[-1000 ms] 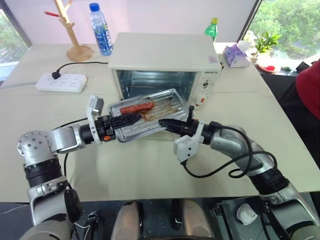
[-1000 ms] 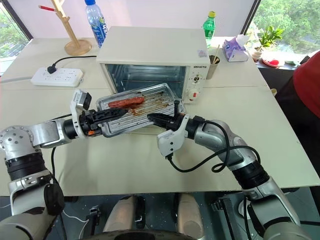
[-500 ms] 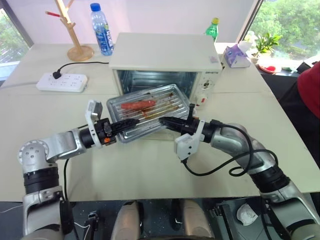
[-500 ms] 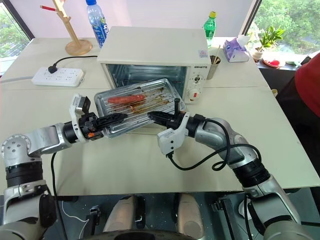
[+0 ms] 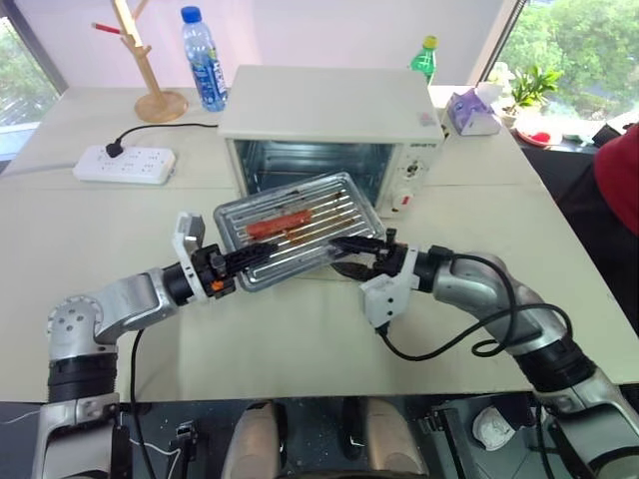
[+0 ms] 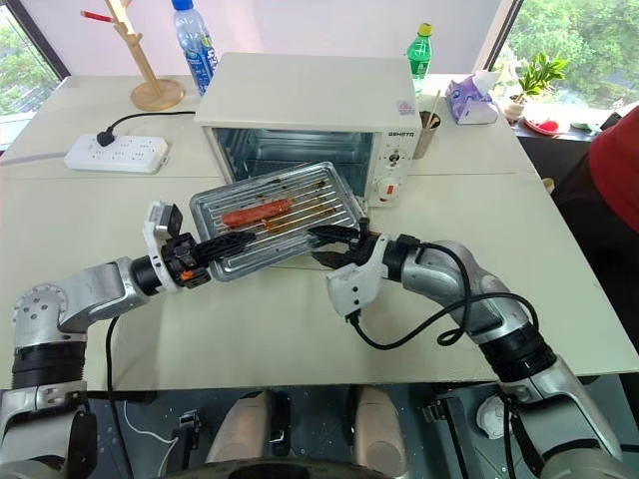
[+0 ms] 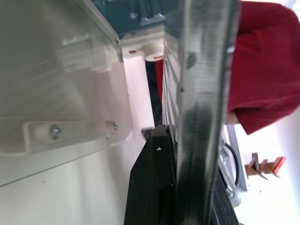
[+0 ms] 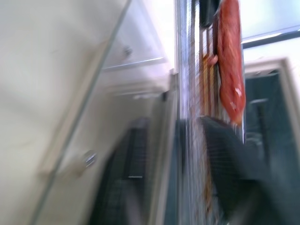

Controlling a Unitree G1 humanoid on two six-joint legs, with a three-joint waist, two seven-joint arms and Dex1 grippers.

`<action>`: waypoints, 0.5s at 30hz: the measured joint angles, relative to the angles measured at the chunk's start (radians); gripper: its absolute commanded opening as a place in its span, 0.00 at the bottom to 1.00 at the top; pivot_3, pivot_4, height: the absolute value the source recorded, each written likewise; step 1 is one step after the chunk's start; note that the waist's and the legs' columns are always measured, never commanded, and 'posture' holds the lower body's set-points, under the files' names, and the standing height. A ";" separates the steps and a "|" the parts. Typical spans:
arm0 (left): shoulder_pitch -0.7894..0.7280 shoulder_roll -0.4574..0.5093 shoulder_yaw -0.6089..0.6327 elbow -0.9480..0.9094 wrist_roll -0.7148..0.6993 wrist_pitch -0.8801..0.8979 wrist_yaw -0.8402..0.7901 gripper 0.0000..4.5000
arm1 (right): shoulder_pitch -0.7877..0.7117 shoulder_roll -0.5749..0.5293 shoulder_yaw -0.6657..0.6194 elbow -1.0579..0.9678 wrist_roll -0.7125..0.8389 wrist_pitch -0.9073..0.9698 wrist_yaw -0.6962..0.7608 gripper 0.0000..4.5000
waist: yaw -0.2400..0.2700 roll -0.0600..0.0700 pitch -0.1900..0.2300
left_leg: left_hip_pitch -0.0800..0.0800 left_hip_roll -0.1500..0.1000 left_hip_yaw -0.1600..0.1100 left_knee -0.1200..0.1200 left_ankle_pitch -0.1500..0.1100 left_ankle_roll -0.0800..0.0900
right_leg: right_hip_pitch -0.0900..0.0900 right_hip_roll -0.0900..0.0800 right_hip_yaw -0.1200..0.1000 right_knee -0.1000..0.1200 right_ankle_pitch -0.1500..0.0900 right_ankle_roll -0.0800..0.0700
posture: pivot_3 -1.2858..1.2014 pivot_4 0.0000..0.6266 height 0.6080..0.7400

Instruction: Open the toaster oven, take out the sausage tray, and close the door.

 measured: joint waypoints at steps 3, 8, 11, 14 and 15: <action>0.021 -0.001 0.005 -0.013 0.000 -0.016 0.000 0.00 | 0.019 -0.035 -0.014 -0.037 0.037 0.001 0.033 0.44 | 0.000 0.000 0.000 | 0.000 0.000 0.000 0.000 0.000 0.001 | 0.000 0.000 0.000 0.000 0.000 0.000 | 0.52 0.24 0.87; 0.073 -0.002 0.067 -0.057 0.000 -0.046 0.000 0.00 | 0.090 -0.107 -0.097 -0.101 0.207 0.104 0.124 0.44 | 0.001 0.000 0.000 | 0.000 0.000 0.000 0.000 -0.001 0.002 | 0.000 0.000 0.000 -0.001 0.000 0.000 | 0.52 0.24 0.87; 0.143 -0.003 0.143 -0.122 0.000 -0.071 -0.004 0.00 | 0.164 -0.150 -0.180 -0.133 0.389 0.260 0.203 0.44 | 0.002 0.000 0.000 | 0.000 0.001 0.000 0.000 -0.003 0.005 | 0.001 0.000 0.000 -0.001 0.000 0.000 | 0.52 0.24 0.87; 0.239 -0.011 0.224 -0.210 0.001 -0.110 -0.004 0.00 | 0.218 -0.155 -0.264 -0.158 0.609 0.491 0.255 0.44 | 0.000 0.000 0.000 | 0.001 0.001 -0.001 0.000 -0.003 0.006 | 0.001 -0.001 0.000 -0.001 -0.002 -0.004 | 0.52 0.24 0.87; 0.277 -0.019 0.264 -0.246 0.001 -0.128 -0.010 0.00 | 0.222 -0.153 -0.293 -0.162 0.689 0.588 0.263 0.44 | 0.000 0.000 0.000 | 0.001 0.002 -0.001 0.000 -0.003 0.006 | 0.001 -0.001 0.000 -0.001 -0.002 -0.004 | 0.52 0.24 0.87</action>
